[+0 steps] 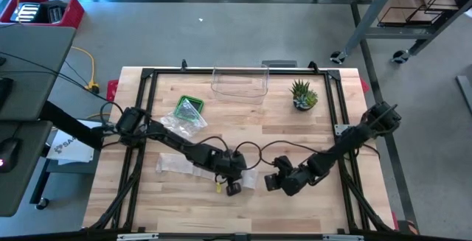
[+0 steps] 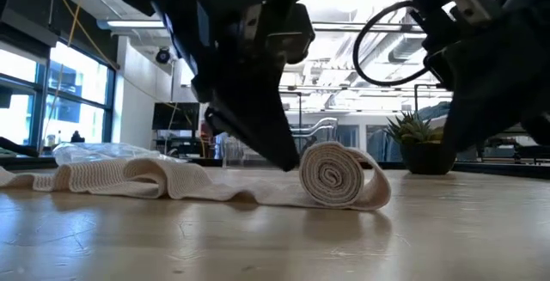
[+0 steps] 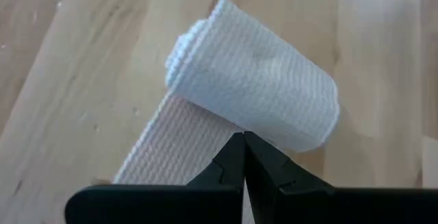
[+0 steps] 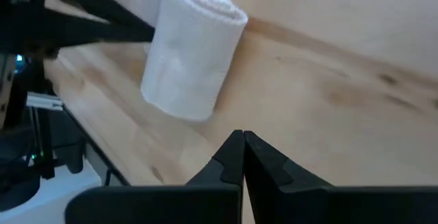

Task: Roll bandage
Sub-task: Roll the bandage

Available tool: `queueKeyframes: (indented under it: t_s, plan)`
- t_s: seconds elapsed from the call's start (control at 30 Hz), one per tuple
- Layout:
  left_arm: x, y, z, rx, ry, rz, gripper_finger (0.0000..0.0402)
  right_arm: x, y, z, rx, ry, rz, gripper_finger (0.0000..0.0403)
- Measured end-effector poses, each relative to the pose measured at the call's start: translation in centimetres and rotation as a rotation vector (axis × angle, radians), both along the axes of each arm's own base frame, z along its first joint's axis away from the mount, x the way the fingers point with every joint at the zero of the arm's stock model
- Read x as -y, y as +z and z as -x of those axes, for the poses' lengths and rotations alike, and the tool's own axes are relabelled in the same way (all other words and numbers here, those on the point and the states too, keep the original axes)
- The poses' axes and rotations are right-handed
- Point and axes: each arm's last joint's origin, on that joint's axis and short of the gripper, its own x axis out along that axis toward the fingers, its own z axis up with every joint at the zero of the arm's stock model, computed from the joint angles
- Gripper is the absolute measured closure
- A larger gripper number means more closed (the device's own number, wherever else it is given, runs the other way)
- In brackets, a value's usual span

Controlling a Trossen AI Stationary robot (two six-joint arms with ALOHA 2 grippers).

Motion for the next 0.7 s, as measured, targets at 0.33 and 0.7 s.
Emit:
queueKeyframes:
  t_s: [0.33,0.7]
  plan:
    - [0.1,-1.6,-0.4,-0.028,0.021,0.058,0.0402,0.9,-0.2,-0.3,-0.032,-0.001,0.017,0.0403]
    - [0.5,-1.4,-0.9,0.041,0.025,0.08,0.0402,0.6,-0.7,-0.3,-0.046,-0.026,0.002,0.0403]
